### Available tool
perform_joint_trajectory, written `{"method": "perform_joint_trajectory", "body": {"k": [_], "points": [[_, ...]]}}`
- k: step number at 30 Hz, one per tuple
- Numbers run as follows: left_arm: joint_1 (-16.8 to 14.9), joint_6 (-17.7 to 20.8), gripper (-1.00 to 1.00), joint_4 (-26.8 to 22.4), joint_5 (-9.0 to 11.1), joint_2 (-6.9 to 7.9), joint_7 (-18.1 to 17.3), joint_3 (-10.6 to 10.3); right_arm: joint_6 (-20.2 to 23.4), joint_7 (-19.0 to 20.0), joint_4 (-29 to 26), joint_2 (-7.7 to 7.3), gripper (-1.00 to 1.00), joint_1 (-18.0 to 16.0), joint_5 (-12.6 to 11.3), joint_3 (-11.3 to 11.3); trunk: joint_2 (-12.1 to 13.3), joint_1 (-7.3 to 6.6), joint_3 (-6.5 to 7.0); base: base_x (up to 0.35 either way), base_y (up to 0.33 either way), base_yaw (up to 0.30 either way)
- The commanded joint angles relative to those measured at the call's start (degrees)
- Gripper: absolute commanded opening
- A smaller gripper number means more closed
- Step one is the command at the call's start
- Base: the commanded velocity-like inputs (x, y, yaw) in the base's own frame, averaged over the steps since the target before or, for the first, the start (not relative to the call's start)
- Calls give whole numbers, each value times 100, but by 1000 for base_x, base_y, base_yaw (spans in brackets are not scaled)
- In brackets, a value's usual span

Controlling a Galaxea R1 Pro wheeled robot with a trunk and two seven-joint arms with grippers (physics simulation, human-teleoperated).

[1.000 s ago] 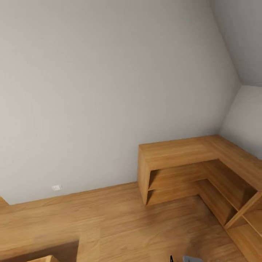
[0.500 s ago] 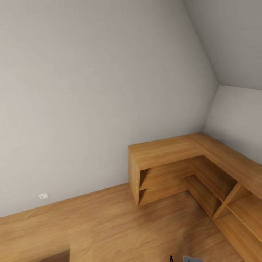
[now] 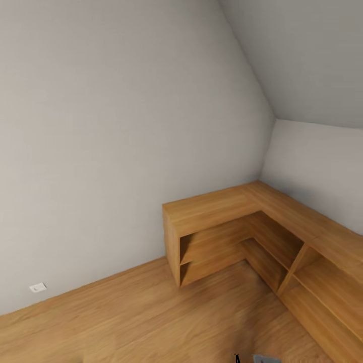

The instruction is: In the bedroom, organize the workspace by keeping the computer under the desk, ensuring the monitor is on the desk, placing the keyboard on the desk next to the monitor, placing the mouse on the desk next to the keyboard, moving the folder from the swivel chair onto the desk next to the mouse, stacking the notebook on top of the folder with the pen on top of the notebook, and positioning the swivel chair next to the desk.

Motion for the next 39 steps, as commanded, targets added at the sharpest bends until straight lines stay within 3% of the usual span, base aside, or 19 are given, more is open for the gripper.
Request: {"method": "perform_joint_trajectory", "body": {"k": [1,9,18,32,39], "points": [[-4,-18,100,2,-61,-3,29,23,-19,-21,11,3,100,-8,-35,49,-12,4,-6,0,0,-227],[-4,-18,100,2,-61,-3,29,24,-19,-20,11,-2,100,-8,-41,49,-12,4,40,20,4,-241],[-4,-18,100,2,-61,-3,29,28,-19,-21,11,-26,100,-8,-43,49,-12,4,75,212,110,-240],[-4,-18,100,2,-61,-3,29,32,-19,-25,11,-29,100,-8,-56,49,-12,4,80,295,73,-41],[-4,-18,100,2,-61,-3,29,29,-19,-25,11,-30,100,-8,-53,49,-12,4,86,94,6,-85]]}}
